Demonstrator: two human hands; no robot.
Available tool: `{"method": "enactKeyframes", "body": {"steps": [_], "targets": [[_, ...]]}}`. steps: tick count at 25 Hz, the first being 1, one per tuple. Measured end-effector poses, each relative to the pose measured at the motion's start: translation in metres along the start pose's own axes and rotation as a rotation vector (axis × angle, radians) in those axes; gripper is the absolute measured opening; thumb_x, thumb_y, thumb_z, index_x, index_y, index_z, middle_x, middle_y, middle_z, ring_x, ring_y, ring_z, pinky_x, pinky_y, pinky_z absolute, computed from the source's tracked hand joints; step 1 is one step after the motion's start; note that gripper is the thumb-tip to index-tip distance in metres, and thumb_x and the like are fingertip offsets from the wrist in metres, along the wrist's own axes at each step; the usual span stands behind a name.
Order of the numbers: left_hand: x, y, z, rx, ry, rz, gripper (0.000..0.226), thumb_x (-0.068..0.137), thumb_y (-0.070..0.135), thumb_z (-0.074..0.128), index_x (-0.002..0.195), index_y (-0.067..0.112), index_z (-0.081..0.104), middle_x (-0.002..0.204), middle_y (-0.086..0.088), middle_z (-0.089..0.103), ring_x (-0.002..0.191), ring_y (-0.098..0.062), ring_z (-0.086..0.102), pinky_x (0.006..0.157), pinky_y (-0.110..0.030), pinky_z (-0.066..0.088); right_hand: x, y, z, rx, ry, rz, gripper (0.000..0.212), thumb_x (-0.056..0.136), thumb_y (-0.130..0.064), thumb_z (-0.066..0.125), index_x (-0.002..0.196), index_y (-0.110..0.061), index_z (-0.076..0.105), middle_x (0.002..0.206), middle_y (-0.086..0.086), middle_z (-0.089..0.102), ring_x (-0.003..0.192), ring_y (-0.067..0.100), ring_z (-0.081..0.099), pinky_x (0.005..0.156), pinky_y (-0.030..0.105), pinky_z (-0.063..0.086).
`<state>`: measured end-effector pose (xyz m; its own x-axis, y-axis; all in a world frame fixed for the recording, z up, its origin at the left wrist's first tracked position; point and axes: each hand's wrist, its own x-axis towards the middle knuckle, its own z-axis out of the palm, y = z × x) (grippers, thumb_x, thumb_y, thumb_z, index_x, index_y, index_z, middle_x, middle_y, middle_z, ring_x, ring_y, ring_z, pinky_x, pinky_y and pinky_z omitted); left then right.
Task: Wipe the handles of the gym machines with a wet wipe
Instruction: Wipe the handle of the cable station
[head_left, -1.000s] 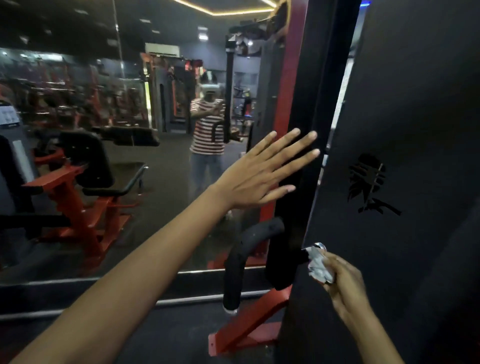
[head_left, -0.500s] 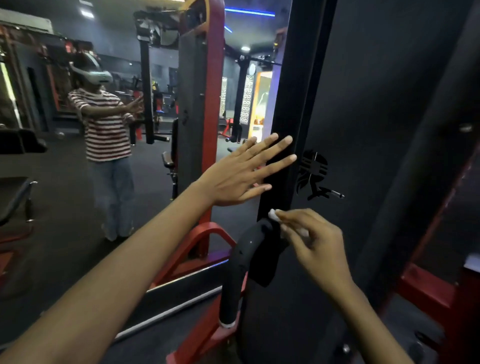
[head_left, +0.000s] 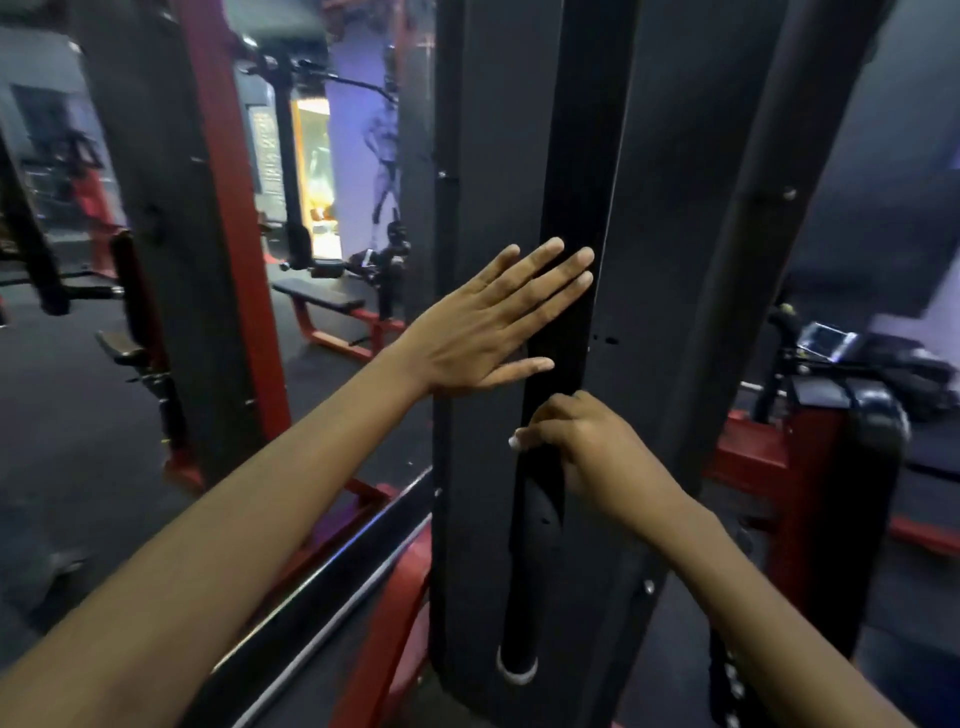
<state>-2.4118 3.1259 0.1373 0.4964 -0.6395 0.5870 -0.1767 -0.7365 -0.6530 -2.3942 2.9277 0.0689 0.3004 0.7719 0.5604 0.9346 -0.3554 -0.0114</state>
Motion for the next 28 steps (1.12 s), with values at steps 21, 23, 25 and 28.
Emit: {"method": "enactKeyframes", "body": {"steps": [21,23,25,28], "targets": [[-0.007,-0.004,0.020,-0.135,0.174,0.111,0.077,0.098,0.054,0.034,0.151,0.002,0.012,0.159,-0.014,0.010,0.147,-0.029,0.007,0.121,-0.042,0.008,-0.005,-0.045,0.011,-0.061,0.258,0.391,0.015,0.082,-0.004,0.067,0.091,-0.012,0.076,0.091,0.001,0.064,0.080,0.018,0.064,0.071,0.037,0.056],[-0.007,-0.005,0.021,-0.134,0.174,0.114,0.077,0.098,0.053,0.034,0.151,0.003,0.012,0.159,-0.014,0.010,0.147,-0.029,0.007,0.121,-0.042,0.008,-0.007,-0.042,0.015,-0.076,0.273,0.393,0.016,0.083,-0.003,0.067,0.094,-0.011,0.075,0.092,0.001,0.063,0.081,0.017,0.064,0.072,0.034,0.056],[-0.006,-0.005,0.021,-0.144,0.173,0.110,0.076,0.098,0.053,0.034,0.151,0.003,0.012,0.159,-0.014,0.011,0.147,-0.030,0.007,0.121,-0.042,0.007,-0.012,-0.043,0.016,-0.069,0.289,0.374,0.019,0.084,-0.001,0.064,0.097,-0.011,0.075,0.092,0.001,0.063,0.080,0.015,0.063,0.073,0.027,0.054],[-0.006,-0.004,0.023,-0.158,0.178,0.107,0.076,0.098,0.053,0.035,0.151,0.003,0.013,0.159,-0.014,0.011,0.147,-0.030,0.008,0.121,-0.043,0.008,-0.019,-0.046,0.011,-0.005,0.383,0.387,0.021,0.084,0.004,0.061,0.094,-0.008,0.075,0.090,0.002,0.064,0.078,0.009,0.063,0.073,0.009,0.046]]}}
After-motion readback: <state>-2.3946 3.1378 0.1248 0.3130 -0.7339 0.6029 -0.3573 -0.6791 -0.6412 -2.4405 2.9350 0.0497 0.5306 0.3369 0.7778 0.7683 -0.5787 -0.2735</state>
